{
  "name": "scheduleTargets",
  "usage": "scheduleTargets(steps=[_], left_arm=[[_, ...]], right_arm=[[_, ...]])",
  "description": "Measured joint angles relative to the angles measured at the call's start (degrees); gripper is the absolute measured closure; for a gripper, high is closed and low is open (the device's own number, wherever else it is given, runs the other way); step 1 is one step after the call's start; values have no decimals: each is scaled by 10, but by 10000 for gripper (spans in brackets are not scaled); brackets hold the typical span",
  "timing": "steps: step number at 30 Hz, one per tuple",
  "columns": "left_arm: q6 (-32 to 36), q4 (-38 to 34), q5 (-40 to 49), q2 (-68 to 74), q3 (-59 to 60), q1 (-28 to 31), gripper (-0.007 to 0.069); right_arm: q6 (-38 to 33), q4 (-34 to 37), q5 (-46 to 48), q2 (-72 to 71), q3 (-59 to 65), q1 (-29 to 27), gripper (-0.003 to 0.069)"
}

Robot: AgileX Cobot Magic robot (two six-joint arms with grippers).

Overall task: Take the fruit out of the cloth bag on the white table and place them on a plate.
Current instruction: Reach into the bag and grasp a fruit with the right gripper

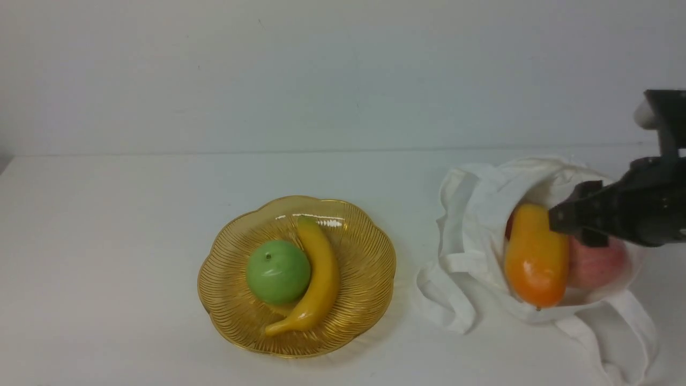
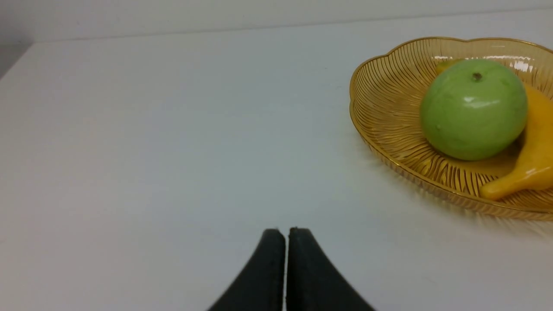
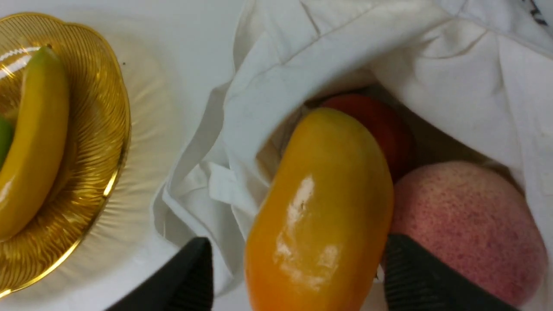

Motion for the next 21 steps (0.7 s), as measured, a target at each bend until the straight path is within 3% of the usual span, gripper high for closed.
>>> scheduleTargets(steps=[3, 6, 13, 17, 21], left_arm=[[0, 0, 0, 0, 0, 0, 632], [0, 0, 0, 0, 0, 0, 632], [0, 0, 0, 0, 0, 0, 632], [0, 0, 0, 0, 0, 0, 632], [0, 0, 0, 0, 0, 0, 632]], right_arm=[[0, -2, -13, 37, 0, 7, 57], [2, -10, -19, 72, 0, 8, -5], [27, -27, -40, 114, -1, 8, -20], [41, -27, -66, 125, -1, 8, 11], [55, -27, -68, 125, -2, 8, 186]])
